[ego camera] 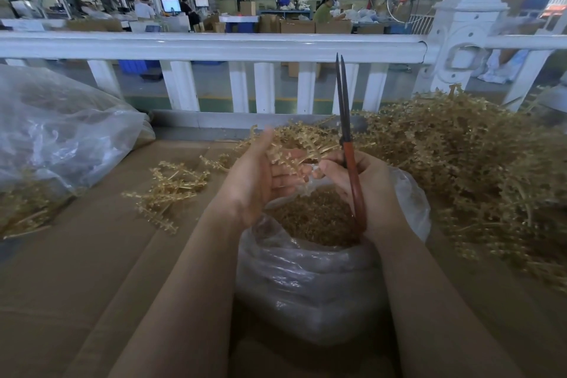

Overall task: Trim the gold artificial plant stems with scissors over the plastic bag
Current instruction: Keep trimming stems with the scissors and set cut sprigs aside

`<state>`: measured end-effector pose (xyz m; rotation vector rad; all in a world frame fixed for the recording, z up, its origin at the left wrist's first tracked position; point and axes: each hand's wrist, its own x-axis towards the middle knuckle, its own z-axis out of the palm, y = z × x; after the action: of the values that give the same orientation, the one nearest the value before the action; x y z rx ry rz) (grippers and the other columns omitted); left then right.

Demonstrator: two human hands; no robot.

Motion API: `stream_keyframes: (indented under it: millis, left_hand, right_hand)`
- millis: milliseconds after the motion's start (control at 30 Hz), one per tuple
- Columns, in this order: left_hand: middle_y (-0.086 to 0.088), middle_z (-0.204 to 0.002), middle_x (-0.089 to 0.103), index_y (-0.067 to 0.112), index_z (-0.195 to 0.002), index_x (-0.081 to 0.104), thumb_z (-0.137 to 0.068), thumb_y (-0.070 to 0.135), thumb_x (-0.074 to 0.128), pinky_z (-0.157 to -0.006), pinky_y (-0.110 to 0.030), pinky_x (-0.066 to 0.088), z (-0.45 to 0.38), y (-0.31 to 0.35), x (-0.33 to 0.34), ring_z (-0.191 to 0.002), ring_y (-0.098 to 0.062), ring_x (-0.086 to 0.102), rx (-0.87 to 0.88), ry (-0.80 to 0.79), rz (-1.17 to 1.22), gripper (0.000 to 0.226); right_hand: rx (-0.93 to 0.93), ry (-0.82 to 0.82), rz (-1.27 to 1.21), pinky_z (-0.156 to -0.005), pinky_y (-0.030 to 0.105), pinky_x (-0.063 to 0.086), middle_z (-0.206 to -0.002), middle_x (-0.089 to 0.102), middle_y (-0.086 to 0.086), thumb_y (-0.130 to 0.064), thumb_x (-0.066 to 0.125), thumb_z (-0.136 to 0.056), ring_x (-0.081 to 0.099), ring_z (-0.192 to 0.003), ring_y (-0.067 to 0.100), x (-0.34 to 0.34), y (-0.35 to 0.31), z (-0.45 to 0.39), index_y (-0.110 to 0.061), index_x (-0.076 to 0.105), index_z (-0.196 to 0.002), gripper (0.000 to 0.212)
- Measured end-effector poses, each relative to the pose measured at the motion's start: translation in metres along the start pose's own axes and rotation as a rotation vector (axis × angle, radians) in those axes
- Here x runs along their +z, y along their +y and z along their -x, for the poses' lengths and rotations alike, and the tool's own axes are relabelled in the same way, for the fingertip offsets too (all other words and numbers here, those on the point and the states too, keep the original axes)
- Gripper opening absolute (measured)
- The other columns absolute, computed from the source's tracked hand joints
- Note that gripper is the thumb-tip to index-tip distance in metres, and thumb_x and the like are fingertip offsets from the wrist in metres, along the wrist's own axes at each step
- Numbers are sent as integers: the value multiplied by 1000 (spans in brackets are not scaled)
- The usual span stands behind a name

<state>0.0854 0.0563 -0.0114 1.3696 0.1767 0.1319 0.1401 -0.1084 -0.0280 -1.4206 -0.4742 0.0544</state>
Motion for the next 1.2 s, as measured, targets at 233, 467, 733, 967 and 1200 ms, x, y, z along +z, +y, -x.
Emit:
stream_keyframes:
  millis: [233,467,733,967,1200]
  left_hand:
    - [1,-80,73,23,-74,78,-53,33,91,-71,-26,51,0,-6,7,-72,-8,65,100,-32,-163,27]
    - [-4,-85,76,13,-86,73,-65,27,82,-80,-32,52,-2,-4,2,-81,-15,71,191,85,34,26]
    - [-3,-83,74,8,-90,71,-85,10,71,-78,-27,55,-4,-2,-5,-78,-13,70,307,160,247,6]
    - [-1,-81,73,15,-77,74,-91,2,63,-77,-25,55,-4,-2,-4,-77,-12,70,332,145,304,21]
    - [-11,-99,73,4,-95,69,-74,11,72,-79,-22,56,-9,-6,-6,-92,-20,73,277,157,335,22]
  right_hand:
    - [-35,-36,11,-60,12,49,-66,71,-9,-8,73,-90,64,-60,0,-2,5,-1,-6,73,-91,3]
    - [-116,-5,115,-65,17,52,-76,74,2,-31,81,-82,67,-65,7,-1,8,0,-12,73,-89,22]
    - [-204,4,611,-62,9,40,-84,66,-33,-77,66,-67,61,-80,-11,-1,19,-3,-51,60,-90,35]
    - [-214,40,849,-69,23,49,-88,67,-18,-74,67,-76,61,-84,-1,-5,23,-5,-31,62,-98,48]
    - [-252,30,880,-69,25,50,-82,64,-16,-74,64,-76,60,-80,2,-3,19,0,-32,62,-94,45]
